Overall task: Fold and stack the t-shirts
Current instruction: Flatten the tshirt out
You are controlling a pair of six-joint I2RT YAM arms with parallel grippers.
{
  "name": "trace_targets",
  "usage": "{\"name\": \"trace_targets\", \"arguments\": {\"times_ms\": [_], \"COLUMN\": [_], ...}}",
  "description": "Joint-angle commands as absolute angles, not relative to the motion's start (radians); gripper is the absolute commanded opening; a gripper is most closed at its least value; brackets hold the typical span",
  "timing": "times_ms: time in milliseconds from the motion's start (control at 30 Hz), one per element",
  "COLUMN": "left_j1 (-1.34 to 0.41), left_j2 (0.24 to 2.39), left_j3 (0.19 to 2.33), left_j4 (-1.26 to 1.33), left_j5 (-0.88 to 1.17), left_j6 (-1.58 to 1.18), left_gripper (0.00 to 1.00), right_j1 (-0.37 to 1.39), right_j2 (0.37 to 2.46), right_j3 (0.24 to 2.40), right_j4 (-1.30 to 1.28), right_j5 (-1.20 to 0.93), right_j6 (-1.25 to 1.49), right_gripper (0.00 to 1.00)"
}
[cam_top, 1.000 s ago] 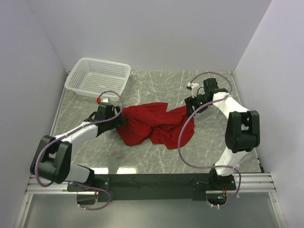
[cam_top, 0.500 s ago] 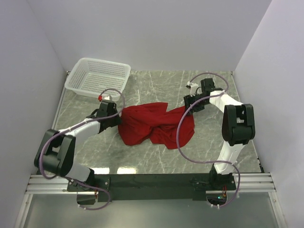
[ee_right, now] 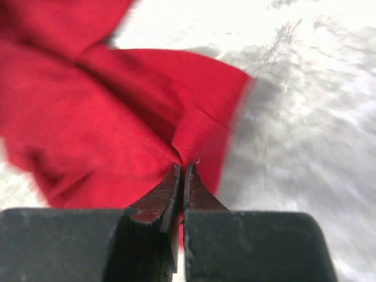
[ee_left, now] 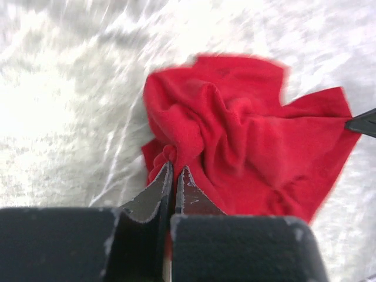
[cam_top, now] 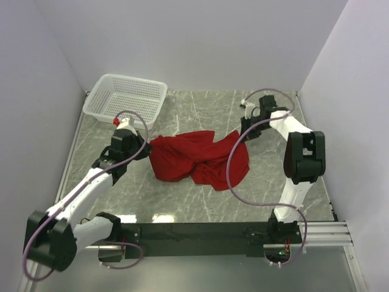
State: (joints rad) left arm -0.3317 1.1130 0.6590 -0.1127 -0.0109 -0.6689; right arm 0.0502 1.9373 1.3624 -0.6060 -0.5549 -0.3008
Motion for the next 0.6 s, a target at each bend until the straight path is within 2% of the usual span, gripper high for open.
{"name": "trace_targets", "arguments": {"times_ms": [0, 133, 267, 433, 567], "left_j1": [-0.333, -0.334, -0.334, -0.334, -0.334], "left_j2": [0.977, 0.852, 0.828, 0.868, 0.9], "left_j3": [0.768, 0.897, 1.055, 1.218, 1.357], "left_j4": [-0.118, -0.13, -0.13, -0.129, -0.138], "left_j5": [0.005, -0.051, -0.034, -0.011, -0.012], "left_j6": [-0.626, -0.554, -0.508, -0.442, -0.403], "left_gripper": [0.01, 0.01, 0.01, 0.01, 0.01], "right_j1": [0.006, -0.093, -0.144, -0.187, -0.224], "right_j2": [1.725, 1.591, 1.465, 1.323, 1.287], "right_j3": [1.523, 1.675, 1.795, 1.844, 1.893], "right_j4": [-0.734, -0.854, -0.905, -0.802, -0.749], "right_j5": [-0.668, -0.742, -0.773, -0.747, -0.721], "right_j6": [-0.392, -0.48, -0.489, -0.373, -0.302], "right_gripper": [0.0, 0.0, 0.0, 0.0, 0.0]}}
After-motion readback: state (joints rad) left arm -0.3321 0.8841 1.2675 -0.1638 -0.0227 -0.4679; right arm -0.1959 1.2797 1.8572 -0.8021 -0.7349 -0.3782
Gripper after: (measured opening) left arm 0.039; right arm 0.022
